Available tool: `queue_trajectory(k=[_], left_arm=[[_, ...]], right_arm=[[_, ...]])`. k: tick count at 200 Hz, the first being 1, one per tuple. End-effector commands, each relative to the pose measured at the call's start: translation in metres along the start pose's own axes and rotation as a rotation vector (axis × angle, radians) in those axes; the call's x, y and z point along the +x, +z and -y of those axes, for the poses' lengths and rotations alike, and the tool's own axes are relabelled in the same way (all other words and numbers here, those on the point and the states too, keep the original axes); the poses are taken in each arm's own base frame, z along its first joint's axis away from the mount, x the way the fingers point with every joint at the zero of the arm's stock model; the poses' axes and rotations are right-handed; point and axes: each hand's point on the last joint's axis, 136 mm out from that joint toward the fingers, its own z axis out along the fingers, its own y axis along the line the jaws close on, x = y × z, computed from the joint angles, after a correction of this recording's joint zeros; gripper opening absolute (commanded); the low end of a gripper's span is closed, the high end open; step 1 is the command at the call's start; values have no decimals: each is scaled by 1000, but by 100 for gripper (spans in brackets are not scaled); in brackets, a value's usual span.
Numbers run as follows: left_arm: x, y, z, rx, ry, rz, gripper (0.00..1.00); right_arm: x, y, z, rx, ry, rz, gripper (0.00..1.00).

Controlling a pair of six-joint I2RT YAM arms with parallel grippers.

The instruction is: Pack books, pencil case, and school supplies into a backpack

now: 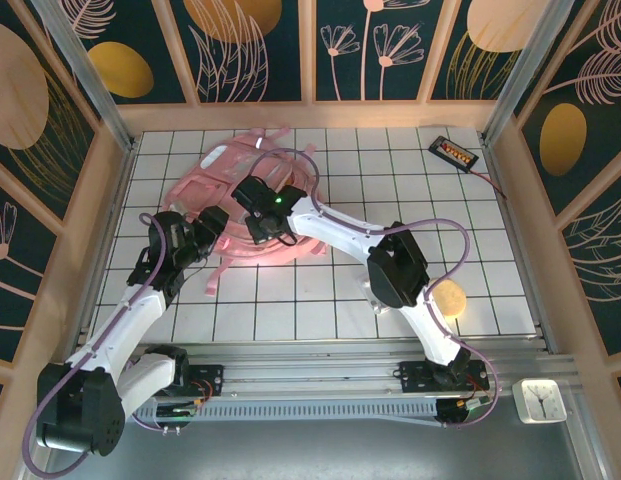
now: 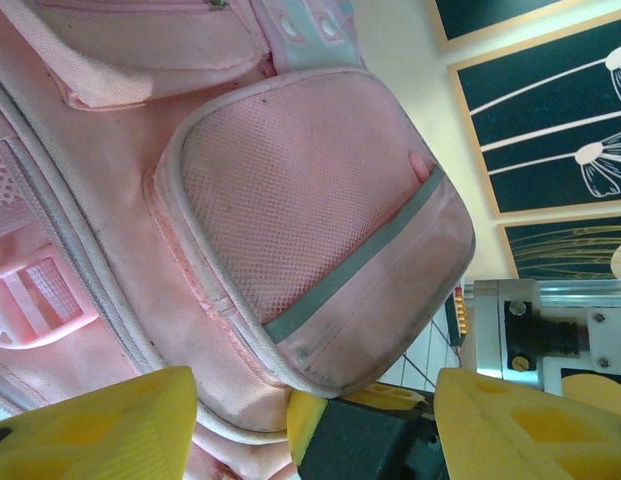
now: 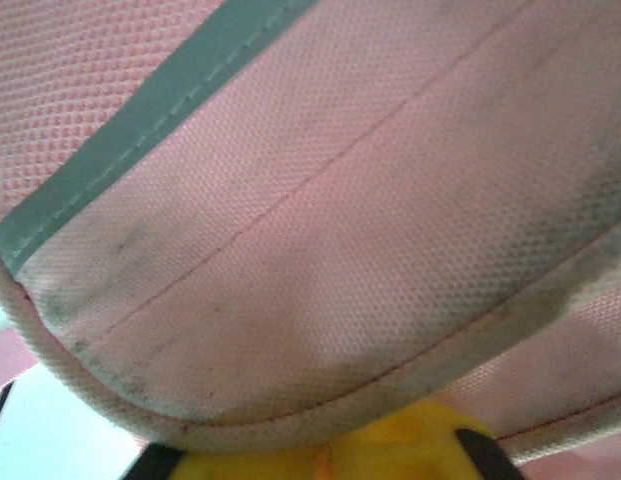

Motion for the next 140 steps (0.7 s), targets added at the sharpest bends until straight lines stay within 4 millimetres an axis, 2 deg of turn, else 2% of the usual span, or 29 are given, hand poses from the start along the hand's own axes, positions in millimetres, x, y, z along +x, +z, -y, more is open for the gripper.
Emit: queue_trajectory(k=[1, 27, 75, 106, 140], left_arm=[[2, 4, 7, 54, -40, -22, 63], [11, 14, 7, 88, -121, -76, 60], [28, 31, 5, 81, -238, -162, 57], [37, 37, -5, 73, -307, -196, 57], [33, 46, 3, 93, -329, -203, 56]], right_arm=[[-9, -13, 12, 45, 8, 35, 0], [-10, -28, 13, 19, -9, 54, 0], [-18, -54, -1, -77, -15, 88, 0], [-17, -59, -13, -120, -11, 87, 0], [-7, -59, -30, -157, -44, 71, 0]])
